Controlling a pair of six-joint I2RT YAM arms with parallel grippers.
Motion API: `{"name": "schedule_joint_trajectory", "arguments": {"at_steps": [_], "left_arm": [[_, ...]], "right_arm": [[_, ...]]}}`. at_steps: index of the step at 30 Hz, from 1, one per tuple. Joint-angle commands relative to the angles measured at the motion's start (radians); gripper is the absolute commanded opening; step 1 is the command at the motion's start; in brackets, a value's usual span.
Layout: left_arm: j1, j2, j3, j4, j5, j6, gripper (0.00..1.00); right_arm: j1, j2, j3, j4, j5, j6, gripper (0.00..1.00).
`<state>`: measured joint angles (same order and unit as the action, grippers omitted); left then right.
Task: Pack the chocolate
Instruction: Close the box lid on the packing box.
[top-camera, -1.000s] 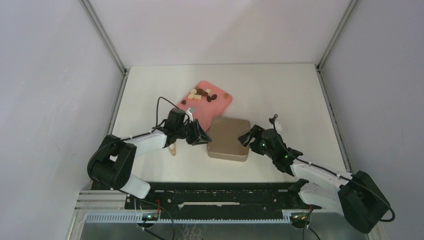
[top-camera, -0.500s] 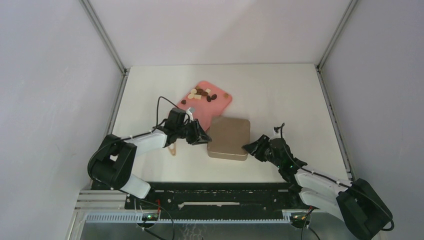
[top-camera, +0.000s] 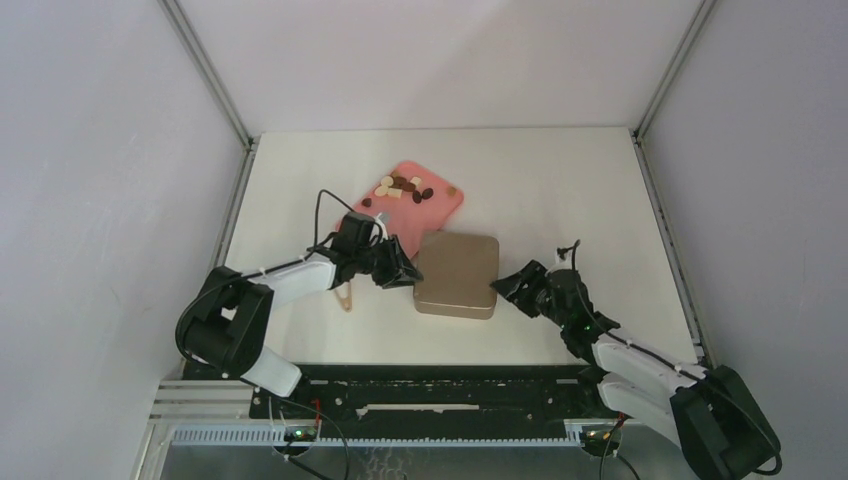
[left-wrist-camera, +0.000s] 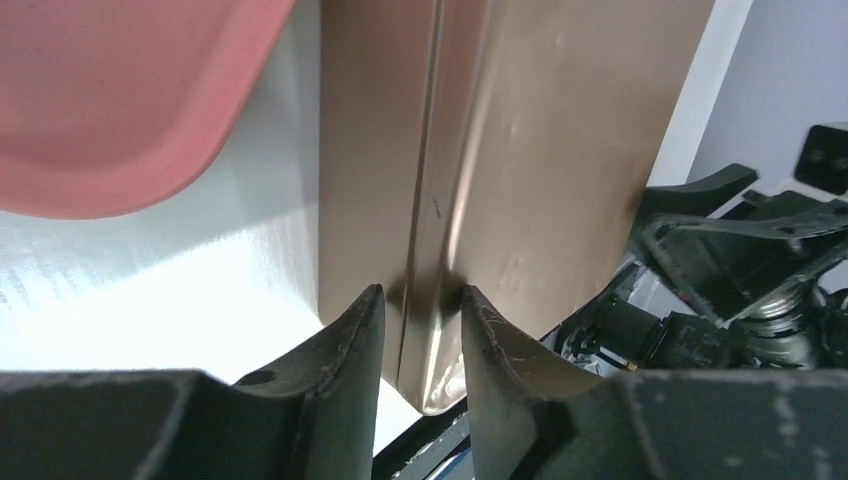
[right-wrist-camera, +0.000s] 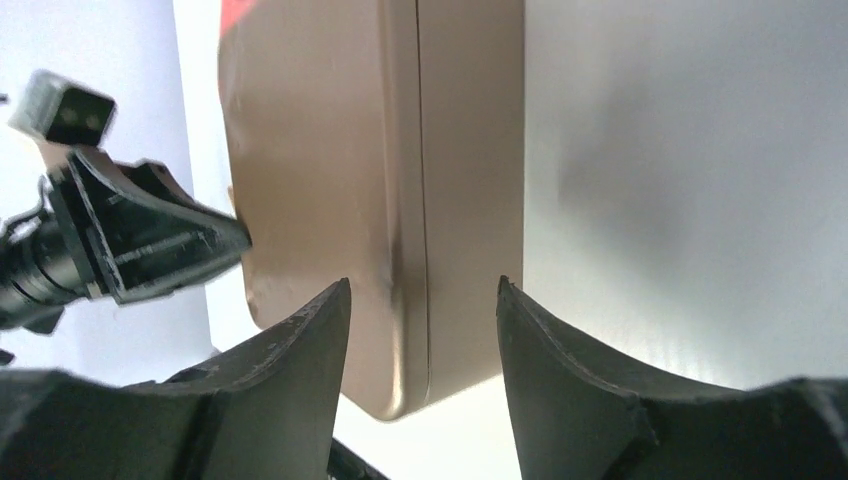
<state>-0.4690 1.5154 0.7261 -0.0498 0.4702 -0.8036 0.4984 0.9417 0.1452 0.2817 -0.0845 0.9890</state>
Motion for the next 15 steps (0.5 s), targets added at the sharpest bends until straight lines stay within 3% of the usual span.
{"name": "schedule_joint_trajectory", "arguments": {"at_steps": [1, 8, 15], "left_arm": [[0.002, 0.025, 0.049, -0.077, -0.048, 0.026, 0.41], [0.036, -0.002, 0.13, -0.084, -0.071, 0.018, 0.55], [0.066, 0.054, 0.26, -0.101, -0.07, 0.033, 0.59]], "right_arm": [[-0.097, 0.007, 0.098, -0.014, -0.085, -0.075, 0.65], [-0.181, 0.159, 0.213, 0.046, -0.177, -0.113, 0.67], [-0.228, 0.323, 0.3, 0.106, -0.217, -0.126, 0.67]]}}
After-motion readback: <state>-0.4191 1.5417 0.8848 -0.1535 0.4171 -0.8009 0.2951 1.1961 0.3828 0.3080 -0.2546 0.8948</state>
